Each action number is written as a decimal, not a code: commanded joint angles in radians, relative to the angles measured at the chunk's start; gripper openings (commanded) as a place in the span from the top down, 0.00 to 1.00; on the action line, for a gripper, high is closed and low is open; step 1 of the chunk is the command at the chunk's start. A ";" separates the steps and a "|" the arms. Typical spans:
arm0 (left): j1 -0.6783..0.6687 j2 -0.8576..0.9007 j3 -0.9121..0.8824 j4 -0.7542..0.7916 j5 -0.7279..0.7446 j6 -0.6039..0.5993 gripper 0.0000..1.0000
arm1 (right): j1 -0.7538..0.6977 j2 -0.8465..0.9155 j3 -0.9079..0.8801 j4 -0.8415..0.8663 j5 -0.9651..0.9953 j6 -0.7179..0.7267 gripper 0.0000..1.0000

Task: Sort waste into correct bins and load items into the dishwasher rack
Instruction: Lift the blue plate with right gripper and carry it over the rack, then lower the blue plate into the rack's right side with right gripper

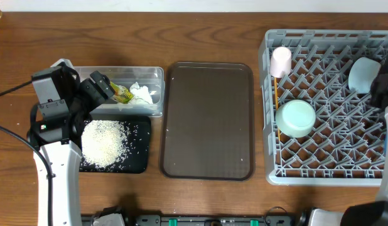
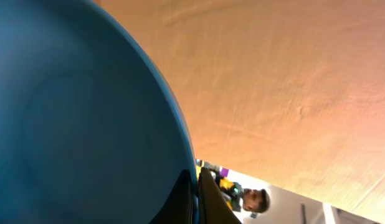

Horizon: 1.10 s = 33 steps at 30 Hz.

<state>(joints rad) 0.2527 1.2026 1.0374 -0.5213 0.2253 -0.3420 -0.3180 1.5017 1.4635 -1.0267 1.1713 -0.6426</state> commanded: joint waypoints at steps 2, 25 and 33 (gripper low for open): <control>0.004 0.004 -0.003 -0.002 -0.010 0.009 0.05 | -0.009 0.021 0.008 -0.002 0.003 -0.031 0.99; 0.004 0.004 -0.003 -0.002 -0.010 0.009 0.05 | -0.114 0.037 0.006 0.003 -0.270 -0.031 0.99; 0.004 0.004 -0.003 -0.002 -0.010 0.009 0.05 | -0.099 0.127 0.006 -0.036 -0.315 0.055 0.99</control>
<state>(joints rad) 0.2527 1.2026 1.0374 -0.5213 0.2253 -0.3416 -0.4278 1.5715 1.4693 -1.0546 0.9180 -0.6510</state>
